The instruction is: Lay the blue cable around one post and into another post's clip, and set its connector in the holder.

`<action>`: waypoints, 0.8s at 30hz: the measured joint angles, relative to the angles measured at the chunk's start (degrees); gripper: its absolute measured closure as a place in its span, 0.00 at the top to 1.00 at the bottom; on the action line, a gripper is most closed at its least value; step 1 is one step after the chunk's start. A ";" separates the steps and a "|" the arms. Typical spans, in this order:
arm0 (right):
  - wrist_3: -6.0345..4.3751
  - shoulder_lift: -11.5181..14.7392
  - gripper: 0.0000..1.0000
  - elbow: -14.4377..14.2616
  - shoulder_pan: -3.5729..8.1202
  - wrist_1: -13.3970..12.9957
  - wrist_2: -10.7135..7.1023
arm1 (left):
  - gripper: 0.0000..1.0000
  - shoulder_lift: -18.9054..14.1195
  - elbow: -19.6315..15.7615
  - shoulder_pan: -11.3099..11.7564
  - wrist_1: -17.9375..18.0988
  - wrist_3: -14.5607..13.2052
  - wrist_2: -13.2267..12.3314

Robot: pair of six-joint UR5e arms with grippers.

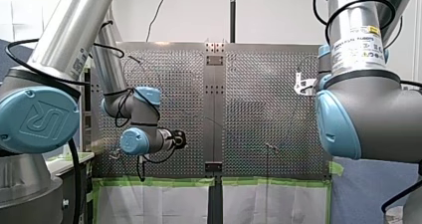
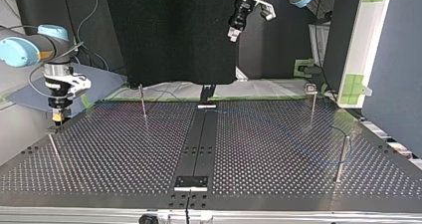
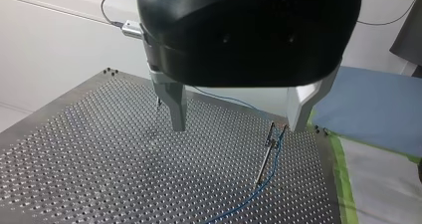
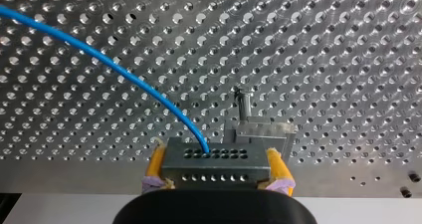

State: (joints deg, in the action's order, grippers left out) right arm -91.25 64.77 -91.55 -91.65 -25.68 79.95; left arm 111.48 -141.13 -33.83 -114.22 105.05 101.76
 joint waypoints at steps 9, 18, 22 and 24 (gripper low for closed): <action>0.10 -0.22 0.27 2.35 1.01 2.64 -1.16 | 1.00 0.00 0.07 0.01 -0.44 -0.02 0.23; -1.01 -0.26 0.27 2.53 2.35 3.17 -1.71 | 1.00 0.00 0.11 -0.01 -0.90 -0.10 0.17; -1.31 -0.28 0.27 2.95 2.83 3.50 -2.70 | 1.00 -0.01 0.24 -0.01 -1.15 -0.11 0.16; -1.34 -0.28 0.27 3.35 3.02 3.94 -3.07 | 1.00 0.00 0.29 -0.01 -1.27 -0.11 0.14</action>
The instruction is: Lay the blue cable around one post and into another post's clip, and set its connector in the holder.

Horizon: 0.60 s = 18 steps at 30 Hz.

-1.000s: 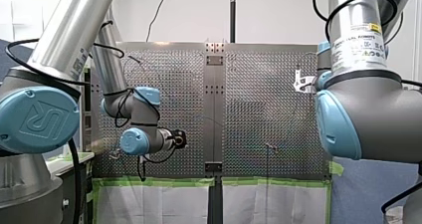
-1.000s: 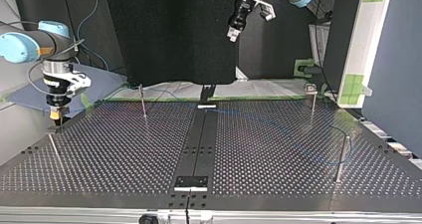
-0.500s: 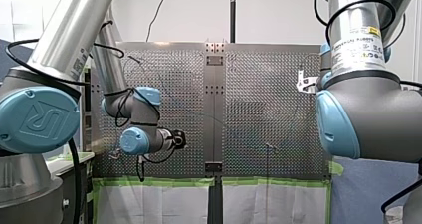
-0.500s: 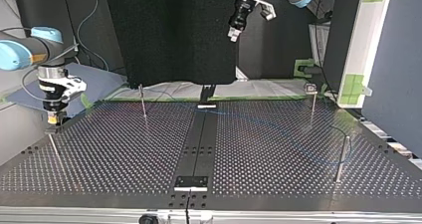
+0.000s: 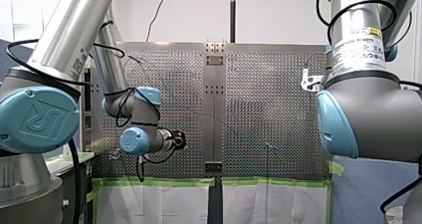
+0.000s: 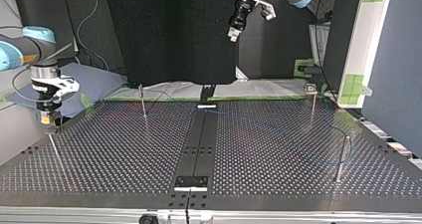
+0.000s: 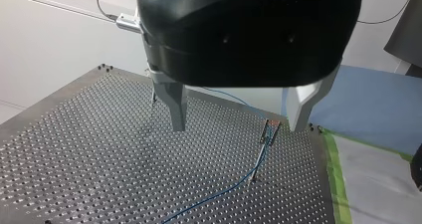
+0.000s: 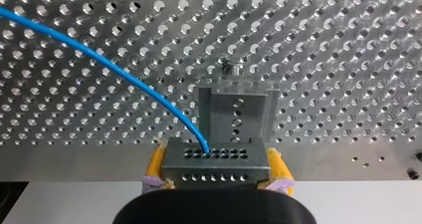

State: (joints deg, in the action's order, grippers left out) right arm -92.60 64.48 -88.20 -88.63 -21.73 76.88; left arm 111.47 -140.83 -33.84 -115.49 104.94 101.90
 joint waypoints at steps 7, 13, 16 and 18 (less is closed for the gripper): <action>-0.22 -0.02 0.27 1.46 0.19 1.26 -1.64 | 1.00 0.00 0.06 0.00 -0.09 0.00 -0.01; -0.79 -0.07 0.27 2.08 0.33 1.81 -2.71 | 1.00 0.00 0.10 0.00 -0.23 0.00 -0.01; -0.89 -0.08 0.27 2.39 0.34 2.10 -3.40 | 1.00 0.00 0.10 0.00 -0.26 0.00 -0.05; -0.91 -0.14 0.27 2.60 0.36 2.23 -3.74 | 1.00 0.00 0.09 -0.01 -0.27 0.00 -0.10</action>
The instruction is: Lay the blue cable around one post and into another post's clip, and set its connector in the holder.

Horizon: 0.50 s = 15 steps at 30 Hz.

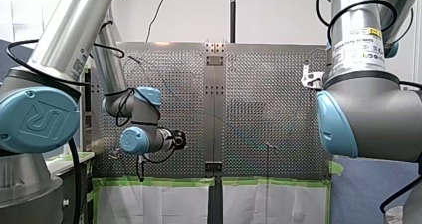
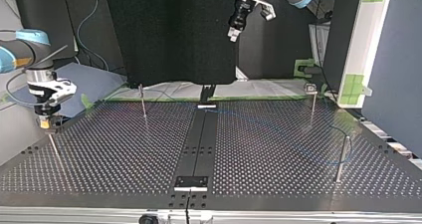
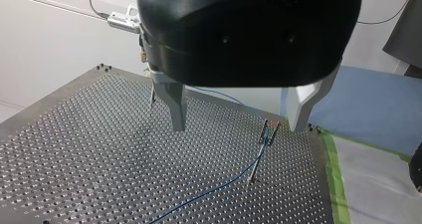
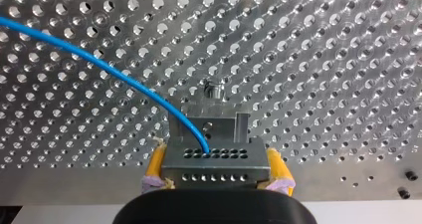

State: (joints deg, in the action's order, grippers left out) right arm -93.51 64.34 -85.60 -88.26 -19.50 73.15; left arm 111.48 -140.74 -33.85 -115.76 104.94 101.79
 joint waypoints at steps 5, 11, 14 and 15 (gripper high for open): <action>-0.02 -0.58 0.27 0.49 0.03 0.02 -0.73 | 1.00 0.00 -0.01 0.00 -0.01 0.00 -0.05; 0.41 -1.97 0.27 1.02 0.04 0.28 -1.53 | 1.00 0.00 0.01 0.00 -0.41 0.00 0.07; 0.47 -2.21 0.27 1.33 0.04 0.20 -1.95 | 1.00 0.00 0.00 -0.01 -0.72 0.00 0.10; 0.45 -2.24 0.27 1.42 0.04 0.14 -2.18 | 1.00 0.00 -0.01 0.00 -0.79 0.00 0.10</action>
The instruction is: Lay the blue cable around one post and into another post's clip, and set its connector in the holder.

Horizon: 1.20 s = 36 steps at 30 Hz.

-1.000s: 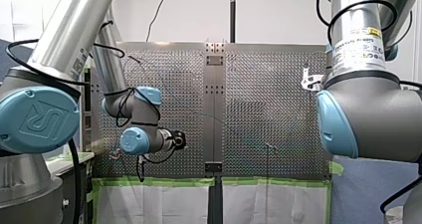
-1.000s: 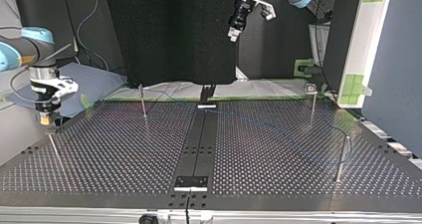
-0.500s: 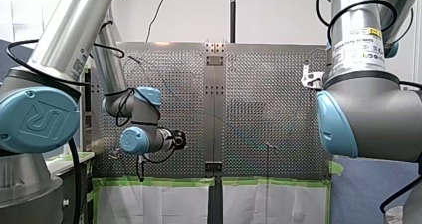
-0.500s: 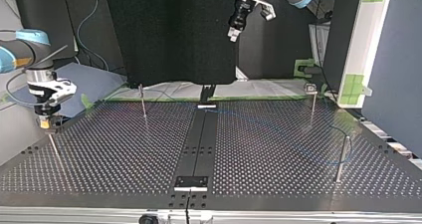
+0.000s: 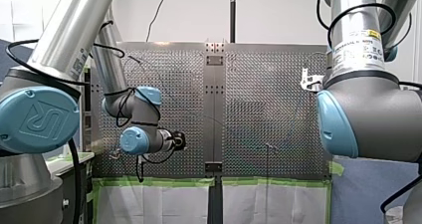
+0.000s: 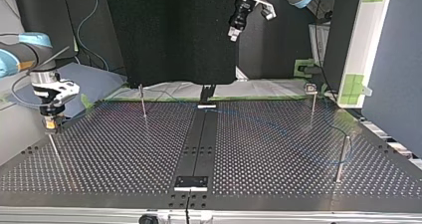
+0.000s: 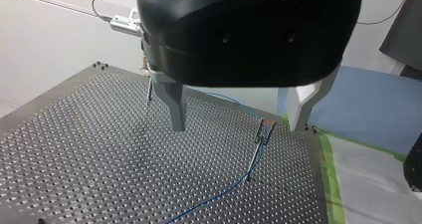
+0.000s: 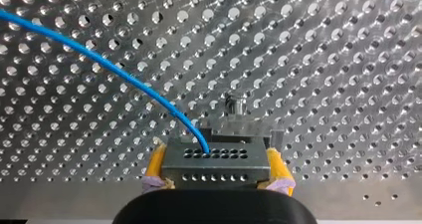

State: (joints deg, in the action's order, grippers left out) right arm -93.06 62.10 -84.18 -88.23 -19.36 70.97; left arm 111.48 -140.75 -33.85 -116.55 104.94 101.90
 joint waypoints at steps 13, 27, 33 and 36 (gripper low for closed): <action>0.02 -0.08 0.27 1.06 1.04 -0.12 -3.18 | 1.00 0.00 0.01 -0.09 -1.16 -0.40 0.01; 0.48 -0.29 0.27 0.95 2.20 -0.50 -4.54 | 1.00 0.00 -0.03 -0.17 -1.32 -0.44 0.01; 0.49 -0.37 0.27 0.55 2.28 -1.26 -4.82 | 1.00 0.00 -0.03 -0.25 -1.32 -0.44 0.01; 0.55 -0.41 0.27 0.43 2.28 -1.61 -5.09 | 1.00 0.00 -0.01 -0.25 -1.32 -0.44 0.01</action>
State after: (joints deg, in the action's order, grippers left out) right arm -92.50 61.69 -83.74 -85.95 -20.97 65.88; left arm 111.48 -140.76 -34.11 -117.87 104.50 101.90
